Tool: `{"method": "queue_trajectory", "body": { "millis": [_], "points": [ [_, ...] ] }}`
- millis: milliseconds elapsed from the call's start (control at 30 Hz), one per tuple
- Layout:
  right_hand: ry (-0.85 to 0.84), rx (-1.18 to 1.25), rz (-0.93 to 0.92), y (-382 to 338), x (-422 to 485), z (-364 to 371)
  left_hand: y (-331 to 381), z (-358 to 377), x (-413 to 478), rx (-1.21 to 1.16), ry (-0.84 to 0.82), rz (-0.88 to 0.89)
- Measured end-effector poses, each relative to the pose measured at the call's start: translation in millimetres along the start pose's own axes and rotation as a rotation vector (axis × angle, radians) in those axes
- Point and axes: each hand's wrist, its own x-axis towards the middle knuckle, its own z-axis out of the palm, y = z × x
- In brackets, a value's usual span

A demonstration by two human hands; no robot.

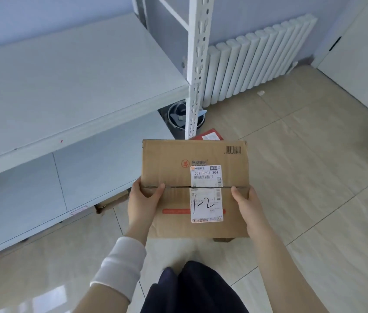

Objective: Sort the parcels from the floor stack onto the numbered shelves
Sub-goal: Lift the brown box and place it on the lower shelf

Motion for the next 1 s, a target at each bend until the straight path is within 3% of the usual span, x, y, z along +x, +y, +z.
{"method": "queue_trajectory", "body": {
  "millis": [467, 800, 1000],
  "points": [
    [-0.295, -0.145, -0.135, -6.2, -59.8, 92.2, -39.2, -119.3, -31.1, -0.068, 0.294, -0.004],
    [-0.372, -0.132, -0.386, -79.3, -36.6, 94.1, 8.9, -110.0, -31.0, -0.232, 0.466, 0.093],
    [-0.389, -0.102, -0.437, -111.2, -20.8, 104.0, 42.4, -114.4, -16.1, -0.289, 0.503, 0.171]
  ]
}}
